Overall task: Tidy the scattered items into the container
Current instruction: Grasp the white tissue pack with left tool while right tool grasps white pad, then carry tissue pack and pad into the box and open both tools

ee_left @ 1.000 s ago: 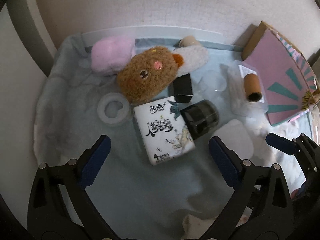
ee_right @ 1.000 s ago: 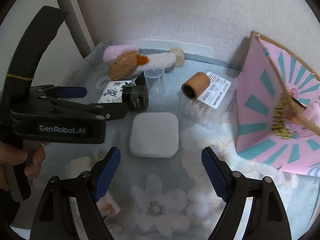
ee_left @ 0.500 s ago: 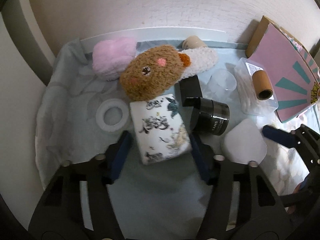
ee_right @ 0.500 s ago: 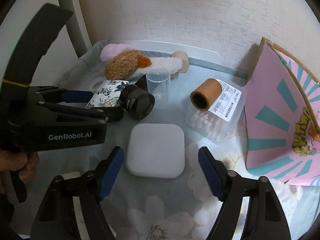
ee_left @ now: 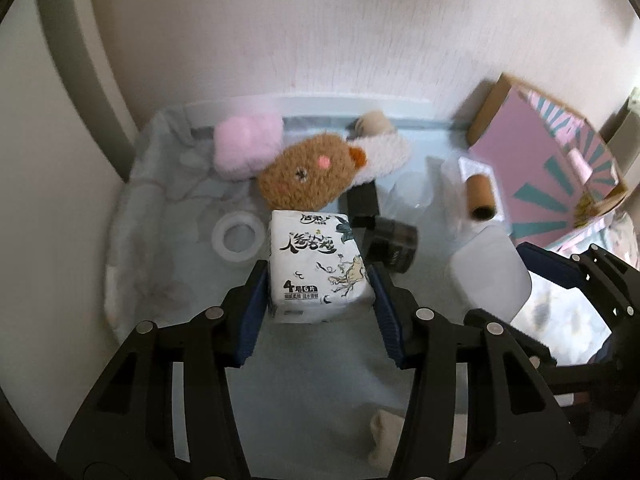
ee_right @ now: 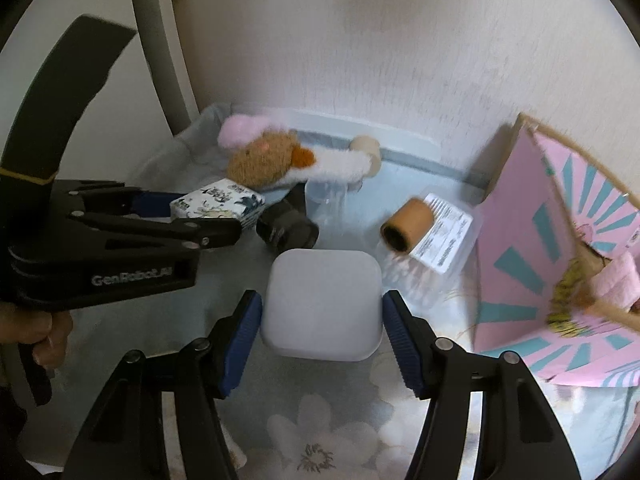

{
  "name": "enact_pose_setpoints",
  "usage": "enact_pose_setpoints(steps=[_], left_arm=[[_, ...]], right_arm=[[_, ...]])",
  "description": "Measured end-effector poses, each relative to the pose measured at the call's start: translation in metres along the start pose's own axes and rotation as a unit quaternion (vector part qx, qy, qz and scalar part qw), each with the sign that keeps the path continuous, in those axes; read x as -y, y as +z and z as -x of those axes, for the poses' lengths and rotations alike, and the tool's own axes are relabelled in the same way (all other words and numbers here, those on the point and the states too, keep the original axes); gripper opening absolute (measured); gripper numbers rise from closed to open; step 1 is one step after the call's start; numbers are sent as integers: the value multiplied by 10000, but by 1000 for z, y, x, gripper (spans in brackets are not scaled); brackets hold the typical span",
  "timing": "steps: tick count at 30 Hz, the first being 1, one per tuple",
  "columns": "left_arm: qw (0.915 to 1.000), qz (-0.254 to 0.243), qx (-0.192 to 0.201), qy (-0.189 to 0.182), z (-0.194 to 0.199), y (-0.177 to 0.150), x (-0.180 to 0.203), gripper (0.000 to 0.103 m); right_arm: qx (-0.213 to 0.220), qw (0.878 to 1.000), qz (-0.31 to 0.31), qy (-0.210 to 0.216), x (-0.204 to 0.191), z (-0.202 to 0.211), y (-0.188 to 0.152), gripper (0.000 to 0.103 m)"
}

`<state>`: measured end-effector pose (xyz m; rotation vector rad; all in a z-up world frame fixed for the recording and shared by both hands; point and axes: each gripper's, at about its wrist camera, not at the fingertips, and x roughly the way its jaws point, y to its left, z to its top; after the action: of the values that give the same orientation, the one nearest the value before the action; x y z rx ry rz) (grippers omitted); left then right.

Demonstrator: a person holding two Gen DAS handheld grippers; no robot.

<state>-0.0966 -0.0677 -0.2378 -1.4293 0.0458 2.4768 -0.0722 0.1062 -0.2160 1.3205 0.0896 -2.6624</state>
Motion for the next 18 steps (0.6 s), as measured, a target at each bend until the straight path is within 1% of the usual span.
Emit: enact_pose_setpoints(steps=[3, 7, 8, 10, 11, 18], left_arm=[[9999, 46, 101, 50, 22, -6, -1, 46], [9995, 144, 288, 44, 50, 1, 1, 46], [9993, 150, 336, 46, 48, 4, 7, 46], [9987, 158, 481, 39, 66, 11, 13, 46], [9984, 157, 534, 37, 68, 15, 19, 46], [9950, 114, 985, -96, 120, 42, 50, 46]], right_arm=[[70, 10000, 24, 25, 0, 13, 8, 58], [151, 9998, 8, 132, 4, 37, 17, 58], [175, 9997, -6, 162, 4, 41, 19, 58], [241, 9995, -38, 208, 5, 52, 26, 58], [259, 9994, -51, 214, 3, 52, 30, 58], [421, 9980, -327, 333, 39, 105, 52, 58]])
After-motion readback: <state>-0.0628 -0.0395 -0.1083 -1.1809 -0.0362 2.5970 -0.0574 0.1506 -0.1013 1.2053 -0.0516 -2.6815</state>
